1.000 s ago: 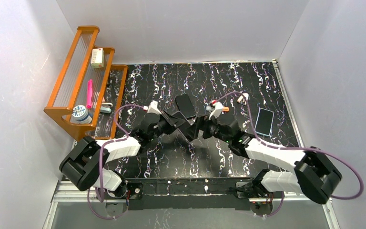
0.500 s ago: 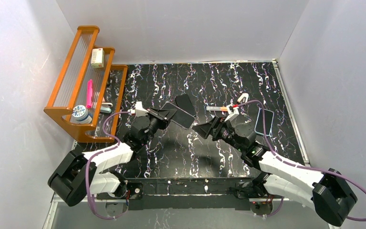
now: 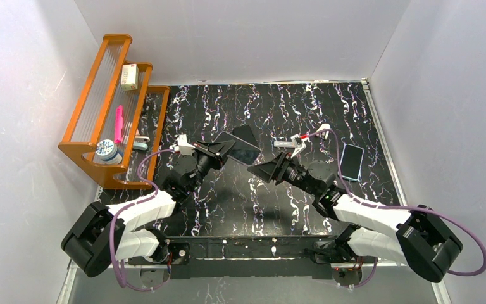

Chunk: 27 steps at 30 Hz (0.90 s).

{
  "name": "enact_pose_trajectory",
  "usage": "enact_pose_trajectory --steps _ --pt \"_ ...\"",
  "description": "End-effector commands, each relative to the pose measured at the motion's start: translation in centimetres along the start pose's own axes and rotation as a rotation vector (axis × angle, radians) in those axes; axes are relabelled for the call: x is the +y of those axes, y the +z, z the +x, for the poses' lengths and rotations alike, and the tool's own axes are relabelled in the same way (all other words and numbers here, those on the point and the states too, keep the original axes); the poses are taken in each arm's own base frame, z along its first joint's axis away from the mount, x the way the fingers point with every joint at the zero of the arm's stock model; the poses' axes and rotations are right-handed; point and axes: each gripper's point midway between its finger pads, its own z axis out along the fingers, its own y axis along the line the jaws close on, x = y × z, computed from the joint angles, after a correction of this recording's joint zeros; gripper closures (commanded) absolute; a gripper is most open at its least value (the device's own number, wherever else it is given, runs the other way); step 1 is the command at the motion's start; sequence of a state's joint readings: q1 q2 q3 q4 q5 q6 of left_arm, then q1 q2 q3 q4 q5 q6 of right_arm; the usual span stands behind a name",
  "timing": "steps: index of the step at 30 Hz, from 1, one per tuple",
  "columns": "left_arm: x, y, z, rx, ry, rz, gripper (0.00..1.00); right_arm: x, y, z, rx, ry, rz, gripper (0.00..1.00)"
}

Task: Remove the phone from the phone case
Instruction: Pick up the phone at the center of the board.

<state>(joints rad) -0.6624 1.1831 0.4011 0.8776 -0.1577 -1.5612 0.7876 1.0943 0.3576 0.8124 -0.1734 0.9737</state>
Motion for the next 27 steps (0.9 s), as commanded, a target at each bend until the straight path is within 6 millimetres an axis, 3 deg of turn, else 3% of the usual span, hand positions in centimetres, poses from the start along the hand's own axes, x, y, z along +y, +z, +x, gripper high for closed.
enact_pose_trajectory --steps 1,9,17,21,27 --pt "-5.1 -0.5 -0.1 -0.007 -0.053 0.153 1.0 4.8 0.7 -2.7 -0.071 -0.036 -0.174 0.34" --pt "-5.3 -0.5 0.7 0.034 -0.07 0.157 1.0 5.2 1.0 -3.3 -0.094 -0.041 -0.205 0.49" --pt "-5.2 -0.6 1.4 0.075 -0.086 0.149 1.0 5.0 1.1 -2.6 -0.052 -0.128 -0.237 0.84" --pt "-4.7 -0.3 2.3 0.122 -0.102 0.129 1.0 5.3 1.0 -2.3 -0.014 -0.234 -0.283 0.97" --pt "-4.5 -0.1 3.3 0.173 -0.098 0.116 1.0 5.9 1.3 -1.9 0.049 -0.411 -0.344 0.99"
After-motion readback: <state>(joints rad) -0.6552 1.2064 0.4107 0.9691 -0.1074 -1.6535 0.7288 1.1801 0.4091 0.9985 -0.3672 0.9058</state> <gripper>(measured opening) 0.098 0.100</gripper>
